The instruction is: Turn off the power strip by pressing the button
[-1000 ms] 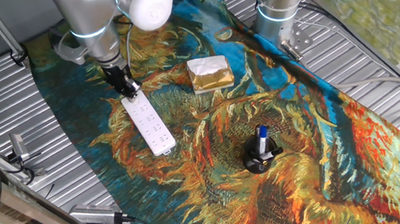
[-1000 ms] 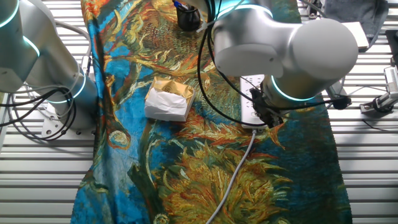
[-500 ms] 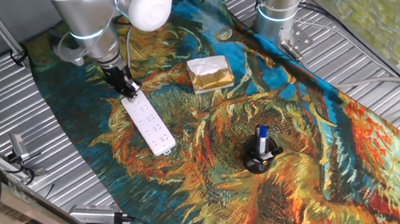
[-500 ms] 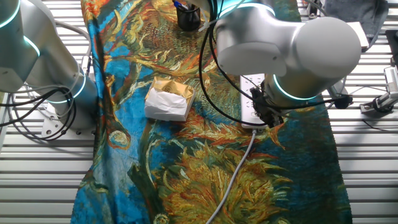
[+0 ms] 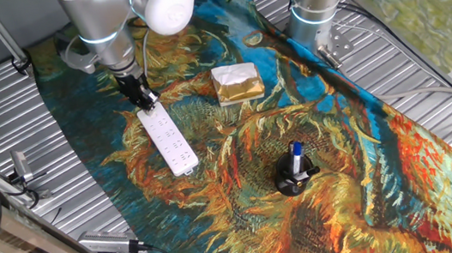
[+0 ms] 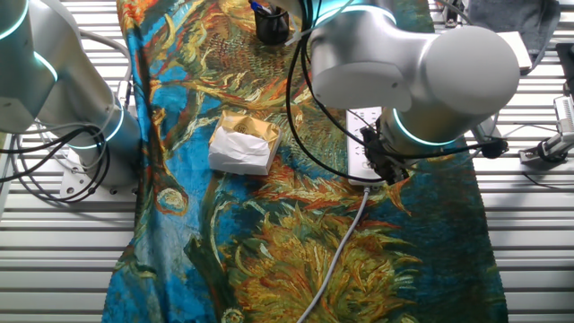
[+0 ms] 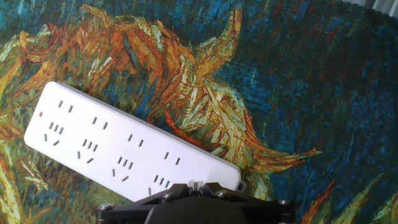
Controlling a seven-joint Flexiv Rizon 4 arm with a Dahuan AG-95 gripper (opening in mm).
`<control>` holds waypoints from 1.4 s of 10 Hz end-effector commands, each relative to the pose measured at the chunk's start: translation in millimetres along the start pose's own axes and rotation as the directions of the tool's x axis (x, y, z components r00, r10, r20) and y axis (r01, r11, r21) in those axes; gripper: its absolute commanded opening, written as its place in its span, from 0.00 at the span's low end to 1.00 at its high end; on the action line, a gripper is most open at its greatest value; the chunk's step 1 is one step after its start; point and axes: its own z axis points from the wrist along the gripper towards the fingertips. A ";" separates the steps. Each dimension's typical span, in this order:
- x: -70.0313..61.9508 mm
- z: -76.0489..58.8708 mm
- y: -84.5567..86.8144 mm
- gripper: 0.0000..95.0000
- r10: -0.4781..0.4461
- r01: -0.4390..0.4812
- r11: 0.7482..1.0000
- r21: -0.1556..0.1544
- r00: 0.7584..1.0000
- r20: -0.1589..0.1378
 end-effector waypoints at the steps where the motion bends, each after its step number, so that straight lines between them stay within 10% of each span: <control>1: -0.9 0.0 -0.8 0.00 0.008 -0.008 1.000 -0.003 1.000 -0.005; 14: 2.8 -1.4 -1.9 0.00 0.028 -0.027 0.999 0.024 0.999 -0.021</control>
